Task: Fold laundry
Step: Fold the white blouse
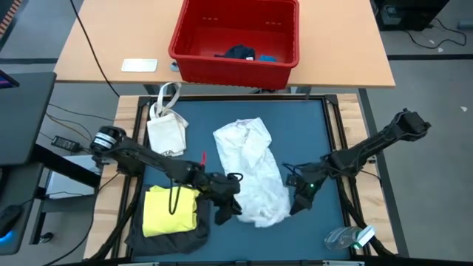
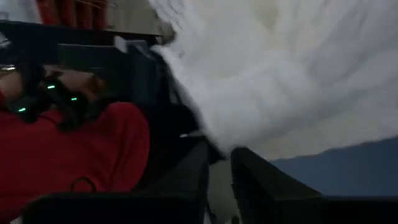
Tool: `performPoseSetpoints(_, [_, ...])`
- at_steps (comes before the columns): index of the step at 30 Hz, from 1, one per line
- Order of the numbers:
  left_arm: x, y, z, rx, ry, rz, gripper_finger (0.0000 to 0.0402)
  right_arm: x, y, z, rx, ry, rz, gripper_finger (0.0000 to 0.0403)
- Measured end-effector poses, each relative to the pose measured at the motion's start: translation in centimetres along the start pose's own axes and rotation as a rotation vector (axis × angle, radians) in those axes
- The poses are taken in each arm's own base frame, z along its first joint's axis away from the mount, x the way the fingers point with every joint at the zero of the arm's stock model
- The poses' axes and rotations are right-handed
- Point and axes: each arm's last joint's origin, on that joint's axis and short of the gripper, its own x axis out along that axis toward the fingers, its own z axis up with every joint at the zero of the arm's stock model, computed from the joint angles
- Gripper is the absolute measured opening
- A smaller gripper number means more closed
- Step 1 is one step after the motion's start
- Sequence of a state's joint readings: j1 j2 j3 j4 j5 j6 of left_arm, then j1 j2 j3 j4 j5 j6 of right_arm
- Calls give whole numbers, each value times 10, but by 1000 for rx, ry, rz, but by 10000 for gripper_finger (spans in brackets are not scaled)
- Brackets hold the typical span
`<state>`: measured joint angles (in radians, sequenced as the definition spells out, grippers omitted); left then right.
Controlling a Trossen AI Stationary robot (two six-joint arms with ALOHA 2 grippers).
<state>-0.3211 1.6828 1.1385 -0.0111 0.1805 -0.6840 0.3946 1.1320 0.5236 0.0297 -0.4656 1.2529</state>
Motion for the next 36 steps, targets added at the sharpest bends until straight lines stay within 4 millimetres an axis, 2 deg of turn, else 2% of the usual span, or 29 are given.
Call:
performPoseSetpoints(5, [4, 4, -2, -12, 49, -37, 118, 6, -4, -11, 61, 75, -55, 130])
performPoseSetpoints(9, [1, 4, 2, -14, 74, -88, 123, 7, -7, -17, 146, 95, -102, 144])
performPoseSetpoints(11, [0, 9, 5, -6, 65, -78, 123, 7, -9, -15, 179, 24, -133, 143])
performPoseSetpoints(14, [-3, 22, 13, -15, 25, -8, 123, 5, -14, -8, 203, -186, -209, 142])
performPoseSetpoints(16, [-7, 36, 20, -13, -11, 85, 123, 2, -20, -3, 218, -360, -286, 142])
performPoseSetpoints(21, [-26, 92, 48, -86, -95, 291, 123, -5, -35, 5, 255, -679, -477, 142])
performPoseSetpoints(24, [-31, 129, 58, -128, -112, 374, 123, 1, -49, 9, 292, -711, -581, 141])
performPoseSetpoints(28, [-27, 176, 56, -224, -55, 438, 123, 18, -60, 7, 338, -578, -617, 133])
performPoseSetpoints(31, [-21, 201, 46, -342, 11, 466, 123, 35, -47, -2, 322, -429, -460, 124])
performPoseSetpoints(33, [-16, 211, 38, -402, 54, 484, 123, 46, -24, -11, 280, -373, -335, 120])
performPoseSetpoints(36, [-12, 213, 36, -421, 68, 484, 123, 56, 14, -28, 208, -317, -211, 118])
